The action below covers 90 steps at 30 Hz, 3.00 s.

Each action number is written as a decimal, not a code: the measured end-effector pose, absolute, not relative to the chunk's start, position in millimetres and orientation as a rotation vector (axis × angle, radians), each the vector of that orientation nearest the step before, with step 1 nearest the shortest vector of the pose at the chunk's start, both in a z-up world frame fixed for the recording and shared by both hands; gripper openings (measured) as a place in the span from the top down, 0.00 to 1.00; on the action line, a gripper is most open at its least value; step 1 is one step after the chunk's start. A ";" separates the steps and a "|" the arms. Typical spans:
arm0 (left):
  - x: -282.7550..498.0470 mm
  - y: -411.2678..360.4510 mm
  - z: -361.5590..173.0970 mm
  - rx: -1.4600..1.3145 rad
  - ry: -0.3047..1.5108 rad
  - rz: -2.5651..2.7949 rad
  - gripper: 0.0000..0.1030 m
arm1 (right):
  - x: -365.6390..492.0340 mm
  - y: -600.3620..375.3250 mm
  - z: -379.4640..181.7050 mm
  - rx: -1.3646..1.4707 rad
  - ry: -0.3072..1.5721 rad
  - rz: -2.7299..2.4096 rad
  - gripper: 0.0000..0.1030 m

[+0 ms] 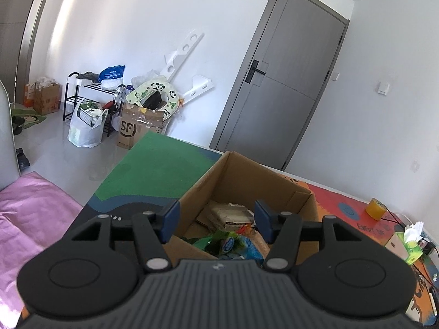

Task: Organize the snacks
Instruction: 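Carry the orange-red packet toward the box with the right tool, then open the right tool over the box to drop the orange-red packet, then move both open tools back to the remaining snacks on the mat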

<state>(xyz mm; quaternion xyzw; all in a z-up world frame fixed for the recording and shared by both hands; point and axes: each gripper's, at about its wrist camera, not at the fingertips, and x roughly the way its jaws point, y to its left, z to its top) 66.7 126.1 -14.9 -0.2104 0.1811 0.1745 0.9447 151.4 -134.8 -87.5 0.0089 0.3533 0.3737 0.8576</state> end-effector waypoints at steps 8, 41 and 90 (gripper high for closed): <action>60.5 128.9 -10.4 -0.433 0.340 0.349 0.44 | 165.3 -139.8 -66.1 0.070 0.674 0.767 0.99; 45.2 155.3 -5.5 -0.452 0.329 0.378 0.24 | 186.5 -109.1 -33.8 0.014 0.625 0.658 0.82; 94.3 47.1 9.5 -0.325 0.360 0.181 0.11 | 213.7 -228.6 -26.8 0.213 0.574 0.521 0.52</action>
